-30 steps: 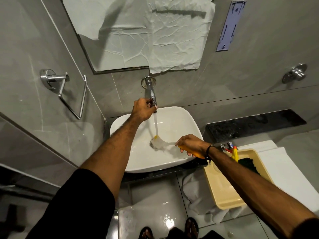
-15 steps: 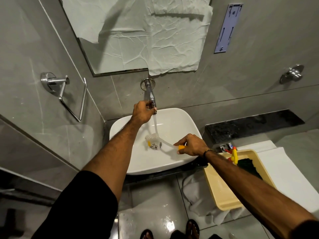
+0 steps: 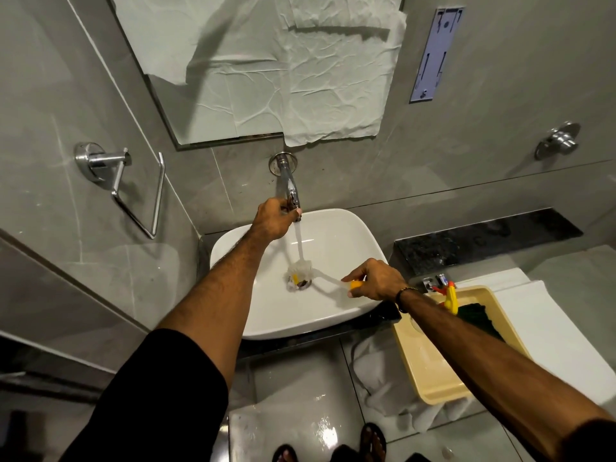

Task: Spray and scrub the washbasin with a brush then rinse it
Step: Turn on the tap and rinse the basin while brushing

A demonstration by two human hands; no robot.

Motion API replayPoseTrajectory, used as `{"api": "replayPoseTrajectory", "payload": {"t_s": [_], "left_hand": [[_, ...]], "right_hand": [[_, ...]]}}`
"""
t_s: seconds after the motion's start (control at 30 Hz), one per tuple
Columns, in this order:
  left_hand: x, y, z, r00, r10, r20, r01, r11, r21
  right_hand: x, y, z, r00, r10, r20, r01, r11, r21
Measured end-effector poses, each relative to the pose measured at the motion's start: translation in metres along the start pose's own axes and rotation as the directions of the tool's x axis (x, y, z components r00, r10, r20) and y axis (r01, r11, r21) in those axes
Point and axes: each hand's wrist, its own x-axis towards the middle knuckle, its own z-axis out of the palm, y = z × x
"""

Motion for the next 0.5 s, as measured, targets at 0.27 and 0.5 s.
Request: {"api": "replayPoseTrajectory", "payload": {"t_s": [0.27, 0.5], "left_hand": [[0.002, -0.001, -0.002, 1.0, -0.009, 0.017, 0.007, 0.99, 0.142], [-0.005, 0.012, 0.015, 0.984, 0.034, -0.174, 0.038, 0.917, 0.398]], "right_hand": [[0.004, 0.006, 0.004, 1.0, 0.014, -0.013, -0.013, 0.995, 0.099], [-0.001, 0.011, 0.006, 0.998, 0.031, -0.057, -0.013, 0.959, 0.282]]}}
